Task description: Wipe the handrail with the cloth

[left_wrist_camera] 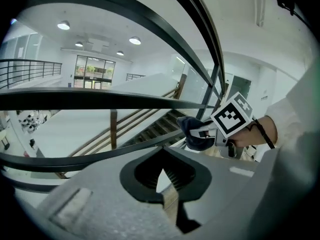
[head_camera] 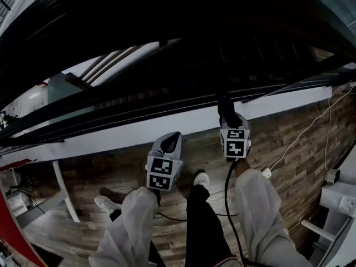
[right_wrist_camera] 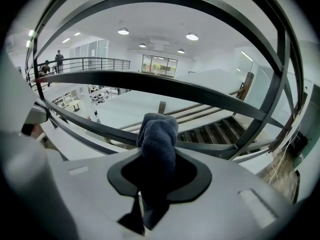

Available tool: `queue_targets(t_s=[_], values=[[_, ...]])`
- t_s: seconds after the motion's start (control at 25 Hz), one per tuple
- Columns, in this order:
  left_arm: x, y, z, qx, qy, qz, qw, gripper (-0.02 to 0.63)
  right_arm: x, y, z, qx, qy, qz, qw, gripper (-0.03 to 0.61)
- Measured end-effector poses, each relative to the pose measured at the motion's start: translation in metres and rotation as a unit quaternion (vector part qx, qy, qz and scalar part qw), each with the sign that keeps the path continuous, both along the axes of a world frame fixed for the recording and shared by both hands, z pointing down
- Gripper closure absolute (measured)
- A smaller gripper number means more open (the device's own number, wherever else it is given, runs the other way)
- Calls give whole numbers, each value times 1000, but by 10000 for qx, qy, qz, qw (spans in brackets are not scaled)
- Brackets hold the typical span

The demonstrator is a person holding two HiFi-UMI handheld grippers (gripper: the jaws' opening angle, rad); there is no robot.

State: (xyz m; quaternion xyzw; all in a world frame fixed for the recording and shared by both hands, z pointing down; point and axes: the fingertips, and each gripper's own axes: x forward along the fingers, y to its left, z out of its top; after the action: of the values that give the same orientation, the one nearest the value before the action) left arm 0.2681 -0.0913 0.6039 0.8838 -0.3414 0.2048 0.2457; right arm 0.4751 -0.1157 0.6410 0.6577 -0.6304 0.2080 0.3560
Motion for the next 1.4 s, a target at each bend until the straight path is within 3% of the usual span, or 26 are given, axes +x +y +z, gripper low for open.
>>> queue_targets(t_s=[0.4, 0.72, 0.84, 1.0, 1.4], values=[[-273, -1, -20, -101, -306, -1307, 9909, 612, -324, -6, -4, -306, -841, -1051, 9904, 485], [-457, 11, -20, -160, -506, -2378, 9699, 612, -560, 17, 3, -709, -1398, -2286, 9608, 485], [-510, 16, -10, -166, -505, -2696, 9615, 612, -623, 23, 17, -847, -1405, -2691, 9490, 485], [-575, 20, 20, -202, -542, -2882, 9558, 612, -692, 22, 49, -919, -1467, -2869, 9422, 485], [-669, 15, 86, -246, -513, -2894, 9555, 612, -805, 1, 129, -1036, -1462, -2921, 9394, 485]])
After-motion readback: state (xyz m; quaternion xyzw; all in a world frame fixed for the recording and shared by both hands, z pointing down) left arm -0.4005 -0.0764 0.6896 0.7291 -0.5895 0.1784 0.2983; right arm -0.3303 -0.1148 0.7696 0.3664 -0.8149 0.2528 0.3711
